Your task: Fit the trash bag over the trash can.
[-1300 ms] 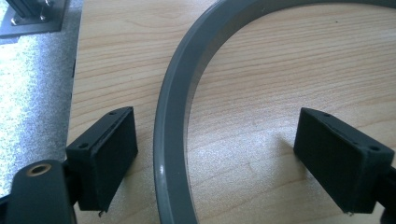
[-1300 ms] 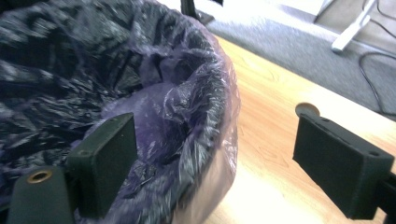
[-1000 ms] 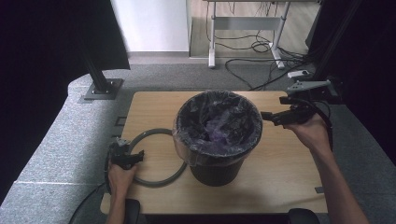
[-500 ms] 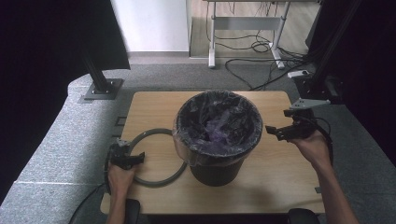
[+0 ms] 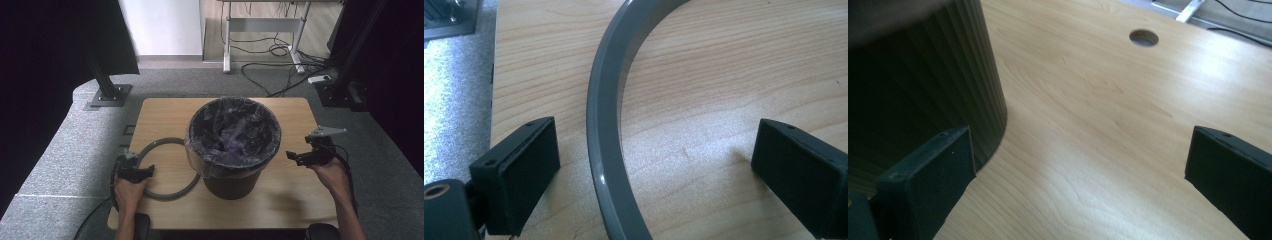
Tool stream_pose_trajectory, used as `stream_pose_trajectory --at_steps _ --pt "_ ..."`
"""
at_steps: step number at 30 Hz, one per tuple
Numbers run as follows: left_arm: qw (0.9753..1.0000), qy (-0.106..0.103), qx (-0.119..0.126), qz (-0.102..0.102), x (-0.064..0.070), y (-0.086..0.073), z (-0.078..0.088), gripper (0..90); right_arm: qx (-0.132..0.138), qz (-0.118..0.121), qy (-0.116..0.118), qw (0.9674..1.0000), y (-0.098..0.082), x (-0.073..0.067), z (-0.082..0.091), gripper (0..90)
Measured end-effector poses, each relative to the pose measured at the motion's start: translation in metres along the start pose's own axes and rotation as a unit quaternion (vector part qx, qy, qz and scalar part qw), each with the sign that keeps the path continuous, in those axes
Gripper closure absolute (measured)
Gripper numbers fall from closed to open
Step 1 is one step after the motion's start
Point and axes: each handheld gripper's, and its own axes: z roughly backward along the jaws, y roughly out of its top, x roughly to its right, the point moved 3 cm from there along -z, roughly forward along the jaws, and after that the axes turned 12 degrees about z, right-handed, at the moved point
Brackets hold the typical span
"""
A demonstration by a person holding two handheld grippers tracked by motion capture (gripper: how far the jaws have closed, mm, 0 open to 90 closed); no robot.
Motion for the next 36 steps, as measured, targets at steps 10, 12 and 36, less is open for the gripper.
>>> stream_pose_trajectory --at_steps 10,12,36 --pt "0.9996 -0.018 -0.006 -0.019 0.002 -0.003 0.002 3.7 -0.010 -0.016 -0.014 0.9997 -0.048 -0.006 -0.019 0.0" --pt "0.9989 -0.031 -0.008 -0.034 0.005 -0.004 0.003 3.7 -0.017 -0.015 -0.017 0.9996 -0.057 -0.008 -0.025 0.0" --pt "0.9993 -0.026 -0.007 -0.027 0.008 -0.006 0.004 3.5 -0.066 -0.023 -0.025 0.9973 -0.123 -0.033 -0.055 0.0"
